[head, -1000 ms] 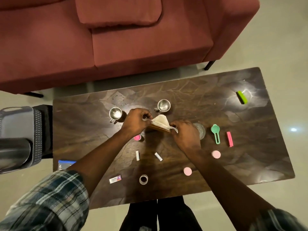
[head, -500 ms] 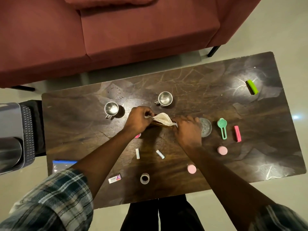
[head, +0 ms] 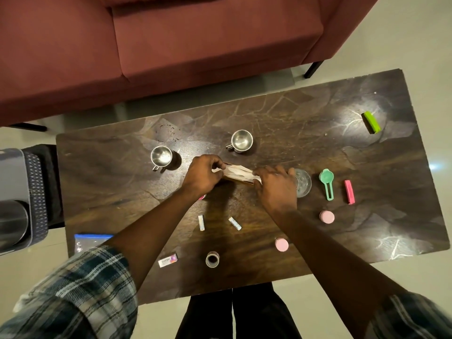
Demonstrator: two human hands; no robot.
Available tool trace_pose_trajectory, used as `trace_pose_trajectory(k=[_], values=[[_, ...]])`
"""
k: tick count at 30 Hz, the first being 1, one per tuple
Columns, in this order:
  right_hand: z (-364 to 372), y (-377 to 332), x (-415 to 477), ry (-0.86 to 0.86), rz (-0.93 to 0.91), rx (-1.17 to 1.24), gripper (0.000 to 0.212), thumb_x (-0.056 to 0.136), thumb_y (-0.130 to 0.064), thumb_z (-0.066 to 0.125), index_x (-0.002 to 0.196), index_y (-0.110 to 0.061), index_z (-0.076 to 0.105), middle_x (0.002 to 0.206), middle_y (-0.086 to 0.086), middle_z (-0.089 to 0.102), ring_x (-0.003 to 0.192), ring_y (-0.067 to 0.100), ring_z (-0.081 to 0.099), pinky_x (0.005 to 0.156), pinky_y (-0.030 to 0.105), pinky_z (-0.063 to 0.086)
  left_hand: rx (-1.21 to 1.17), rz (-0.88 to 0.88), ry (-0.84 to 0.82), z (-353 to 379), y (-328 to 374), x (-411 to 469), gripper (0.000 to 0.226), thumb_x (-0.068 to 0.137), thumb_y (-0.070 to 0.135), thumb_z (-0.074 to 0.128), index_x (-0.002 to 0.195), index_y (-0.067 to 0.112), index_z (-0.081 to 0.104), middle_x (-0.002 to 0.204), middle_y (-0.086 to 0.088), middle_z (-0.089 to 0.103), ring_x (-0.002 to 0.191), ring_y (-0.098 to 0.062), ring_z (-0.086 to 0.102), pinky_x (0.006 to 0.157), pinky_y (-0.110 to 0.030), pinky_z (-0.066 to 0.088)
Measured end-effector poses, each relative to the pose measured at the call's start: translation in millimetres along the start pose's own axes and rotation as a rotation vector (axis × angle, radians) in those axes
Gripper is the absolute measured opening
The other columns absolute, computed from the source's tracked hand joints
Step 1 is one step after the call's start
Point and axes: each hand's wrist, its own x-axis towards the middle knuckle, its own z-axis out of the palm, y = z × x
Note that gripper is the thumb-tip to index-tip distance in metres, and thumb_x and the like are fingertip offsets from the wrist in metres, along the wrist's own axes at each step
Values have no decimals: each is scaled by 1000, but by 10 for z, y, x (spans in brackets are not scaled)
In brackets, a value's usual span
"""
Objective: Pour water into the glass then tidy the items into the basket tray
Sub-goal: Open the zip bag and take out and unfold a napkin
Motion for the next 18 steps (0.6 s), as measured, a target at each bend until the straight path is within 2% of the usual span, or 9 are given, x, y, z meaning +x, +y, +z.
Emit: trace_pose_trajectory(k=[5,8,12,15,18], values=[[-57,-2,-34,3,3,16,22,93,-29,72,114,-25,76,109,-2,78,102,29,65,87,42,27,-12,3,15,-32,23,-68,18,80,12,83,90,26,76,91,10,74,87,-8,65,78,-23,48],[-118,-13,-90,24,25,43,24,93,-29,72,116,-24,76,110,-2,77,104,29,65,88,42,28,-16,17,23,-55,76,-145,18,80,13,83,93,24,76,94,8,75,89,-9,66,78,-23,50],[-208,-24,-260,47,48,141,26,92,-27,73,117,-23,77,113,-3,77,109,28,65,94,45,38,-45,5,38,-70,141,-327,16,83,12,82,97,18,77,93,8,73,76,-3,64,66,-12,45],[-248,-10,-438,71,55,139,21,91,-27,72,111,-22,78,108,-2,78,105,28,66,91,45,44,-61,2,65,-58,156,-513,14,83,12,82,96,16,78,94,9,76,82,7,63,69,1,41],[-241,19,-669,70,65,161,18,93,-27,69,109,-24,77,108,-4,77,104,25,65,89,41,43,-110,-23,82,-30,158,-740,15,83,11,82,97,15,78,92,10,75,83,11,63,72,2,41]])
